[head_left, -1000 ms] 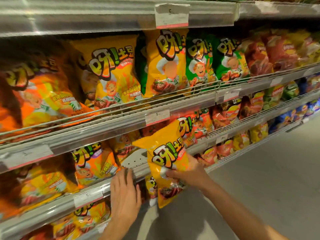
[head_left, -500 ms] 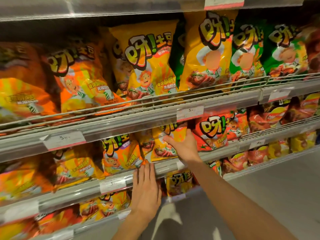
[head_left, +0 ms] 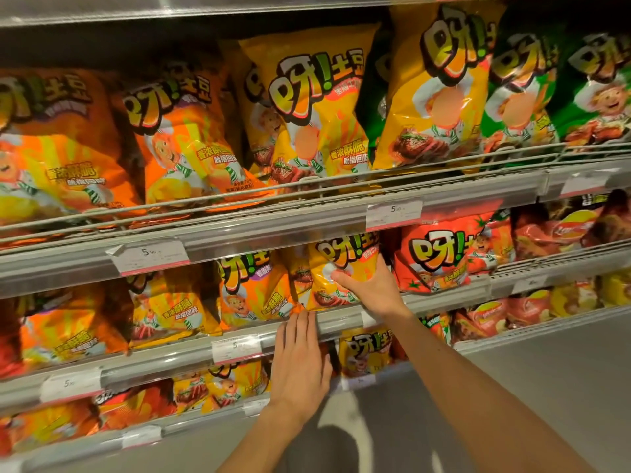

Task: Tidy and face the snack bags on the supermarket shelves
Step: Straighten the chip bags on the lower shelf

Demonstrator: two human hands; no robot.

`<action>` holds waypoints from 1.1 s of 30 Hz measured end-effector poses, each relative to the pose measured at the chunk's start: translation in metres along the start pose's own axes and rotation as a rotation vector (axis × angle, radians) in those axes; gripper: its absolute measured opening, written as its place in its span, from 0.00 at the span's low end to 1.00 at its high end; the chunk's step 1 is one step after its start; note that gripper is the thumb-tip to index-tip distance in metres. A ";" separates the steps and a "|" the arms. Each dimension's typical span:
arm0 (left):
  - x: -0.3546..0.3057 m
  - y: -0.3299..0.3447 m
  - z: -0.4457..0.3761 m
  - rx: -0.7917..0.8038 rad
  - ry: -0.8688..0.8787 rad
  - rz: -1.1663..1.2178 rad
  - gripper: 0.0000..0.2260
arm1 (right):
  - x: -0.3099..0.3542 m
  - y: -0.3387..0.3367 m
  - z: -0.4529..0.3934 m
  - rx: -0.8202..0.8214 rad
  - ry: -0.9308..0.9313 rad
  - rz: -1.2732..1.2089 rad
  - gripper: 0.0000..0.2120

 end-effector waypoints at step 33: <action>0.069 0.160 0.035 -0.034 -0.430 0.886 0.16 | -0.220 0.010 0.144 -0.187 0.289 0.136 0.30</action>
Point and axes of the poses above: each hand's wrist, its own z-axis away from the middle knuckle, its own y-axis out of the palm, x = y × z, the point moved 8 cm from there along -z, towards the middle knuckle, and after that the axes turned 10 degrees about x, right-handed, at the moved point
